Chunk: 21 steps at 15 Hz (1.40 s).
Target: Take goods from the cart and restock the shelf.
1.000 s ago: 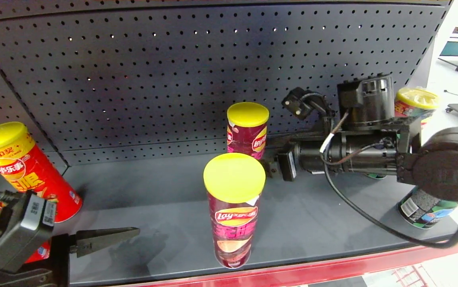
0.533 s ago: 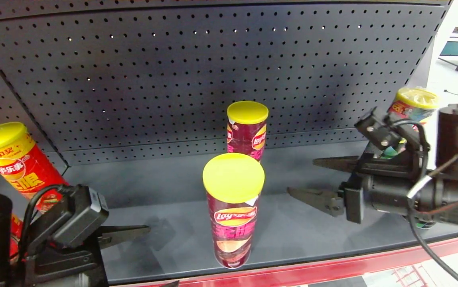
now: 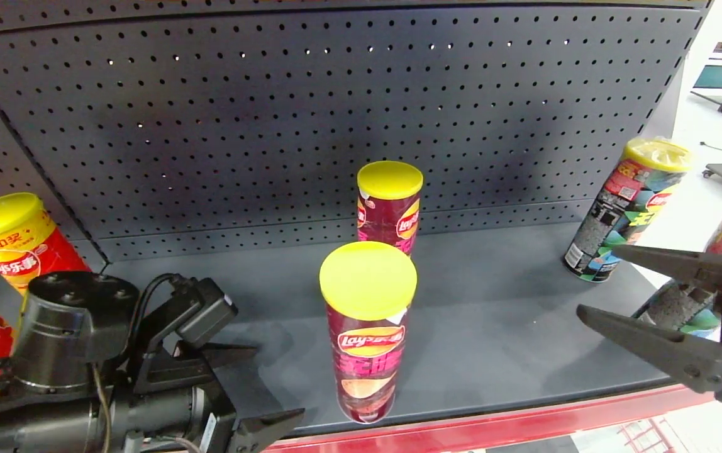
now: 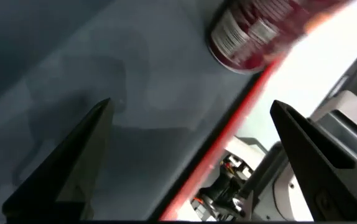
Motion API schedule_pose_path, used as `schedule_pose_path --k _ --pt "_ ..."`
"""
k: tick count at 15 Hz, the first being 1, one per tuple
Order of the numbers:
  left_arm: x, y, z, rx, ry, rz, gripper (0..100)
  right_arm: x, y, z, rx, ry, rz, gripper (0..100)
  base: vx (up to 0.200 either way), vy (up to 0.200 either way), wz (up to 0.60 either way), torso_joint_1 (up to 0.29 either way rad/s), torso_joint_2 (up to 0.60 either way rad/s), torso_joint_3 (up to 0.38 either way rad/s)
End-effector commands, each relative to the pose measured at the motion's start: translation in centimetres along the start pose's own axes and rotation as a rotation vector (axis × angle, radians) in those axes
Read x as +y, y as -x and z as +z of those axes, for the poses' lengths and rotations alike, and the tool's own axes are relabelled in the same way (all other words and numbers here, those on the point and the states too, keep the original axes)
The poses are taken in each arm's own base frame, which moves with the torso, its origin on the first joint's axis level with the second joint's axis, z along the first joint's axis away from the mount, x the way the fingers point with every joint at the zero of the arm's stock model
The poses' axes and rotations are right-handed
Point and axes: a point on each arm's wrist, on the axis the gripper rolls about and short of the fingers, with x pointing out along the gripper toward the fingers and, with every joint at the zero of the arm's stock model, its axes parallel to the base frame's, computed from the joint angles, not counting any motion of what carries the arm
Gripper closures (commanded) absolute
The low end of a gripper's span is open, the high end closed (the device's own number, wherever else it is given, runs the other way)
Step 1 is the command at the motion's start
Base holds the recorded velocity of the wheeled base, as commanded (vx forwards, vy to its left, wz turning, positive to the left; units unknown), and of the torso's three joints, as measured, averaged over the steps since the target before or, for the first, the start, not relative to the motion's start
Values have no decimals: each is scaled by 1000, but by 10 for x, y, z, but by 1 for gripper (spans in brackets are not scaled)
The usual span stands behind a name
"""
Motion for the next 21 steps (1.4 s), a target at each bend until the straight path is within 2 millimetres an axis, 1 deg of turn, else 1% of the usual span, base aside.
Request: schedule_pose_path --k 1,5,8,13,20,21 --pt "5 -18 4 40 11 4 0 0 14 4 -50 7 -24 0 0 0 0 0 0 0" --pt "8 -30 16 31 8 5 0 0 15 6 -60 10 -24 0 0 0 0 0 0 0" --pt "10 -36 17 42 10 4 0 0 16 8 -66 11 -29 0 0 0 0 0 0 0" --pt "6 -47 17 45 -5 -17 0 -2 16 8 -65 7 -43 0 0 0 0 0 0 0" --pt "7 -53 19 50 -5 -20 0 -2 16 8 -64 7 -43 0 0 0 0 0 0 0" --pt "6 -55 22 43 -8 -23 0 -2 16 8 -64 2 -43 0 0 0 0 0 0 0"
